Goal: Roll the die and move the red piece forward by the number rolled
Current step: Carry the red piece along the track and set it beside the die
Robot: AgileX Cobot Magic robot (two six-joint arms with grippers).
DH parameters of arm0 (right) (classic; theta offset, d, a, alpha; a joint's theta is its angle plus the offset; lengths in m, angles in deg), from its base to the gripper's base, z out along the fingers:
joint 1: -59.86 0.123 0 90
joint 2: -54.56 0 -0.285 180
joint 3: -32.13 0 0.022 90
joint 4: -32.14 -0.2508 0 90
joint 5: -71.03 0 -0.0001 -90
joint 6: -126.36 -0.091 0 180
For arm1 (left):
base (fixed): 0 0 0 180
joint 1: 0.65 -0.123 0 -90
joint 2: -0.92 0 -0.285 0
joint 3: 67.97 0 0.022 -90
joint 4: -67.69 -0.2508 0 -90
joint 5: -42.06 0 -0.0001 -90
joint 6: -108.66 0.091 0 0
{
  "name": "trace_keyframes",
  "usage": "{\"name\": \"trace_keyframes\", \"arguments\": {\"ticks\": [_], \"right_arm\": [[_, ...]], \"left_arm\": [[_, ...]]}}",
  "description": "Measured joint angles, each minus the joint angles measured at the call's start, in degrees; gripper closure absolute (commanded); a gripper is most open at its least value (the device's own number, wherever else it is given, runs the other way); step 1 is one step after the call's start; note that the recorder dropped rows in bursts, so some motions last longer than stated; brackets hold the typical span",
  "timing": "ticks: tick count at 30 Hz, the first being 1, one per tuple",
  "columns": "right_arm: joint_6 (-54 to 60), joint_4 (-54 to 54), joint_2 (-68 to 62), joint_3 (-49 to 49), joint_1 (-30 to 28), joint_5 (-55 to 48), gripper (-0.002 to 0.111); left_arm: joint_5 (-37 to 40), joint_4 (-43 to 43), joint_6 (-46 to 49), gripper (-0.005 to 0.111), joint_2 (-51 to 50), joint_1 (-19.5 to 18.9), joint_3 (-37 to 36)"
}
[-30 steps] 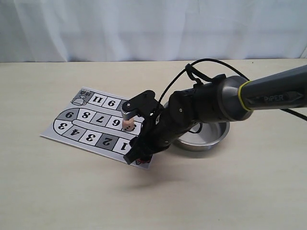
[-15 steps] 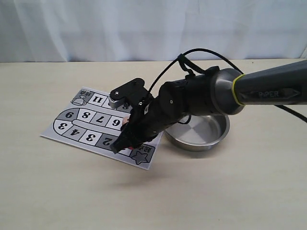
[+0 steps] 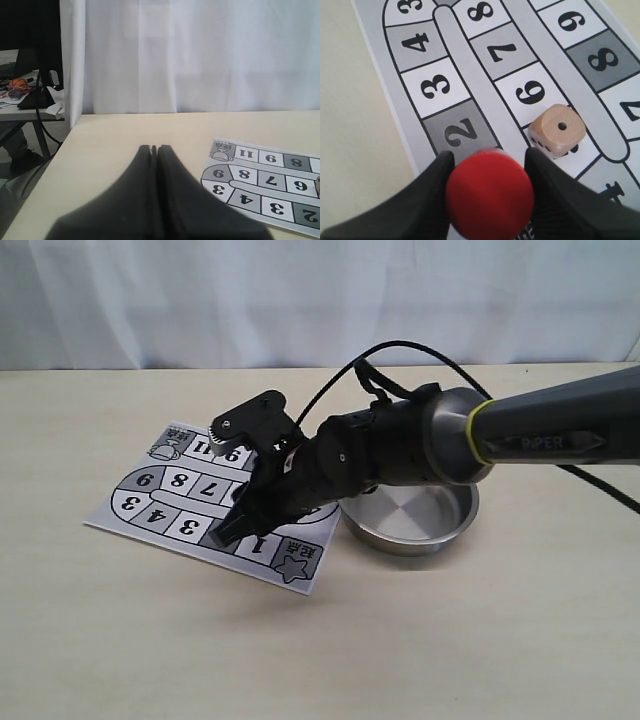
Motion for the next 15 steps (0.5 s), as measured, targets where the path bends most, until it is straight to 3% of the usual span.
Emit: {"name": "trace_keyframes", "arguments": {"ticks": [15], "right_arm": [[0.0, 0.0, -4.5, -3.5, 0.0, -3.6, 0.102]], "left_arm": [[0.0, 0.0, 0.0, 0.107, 0.0, 0.0, 0.0]]}}
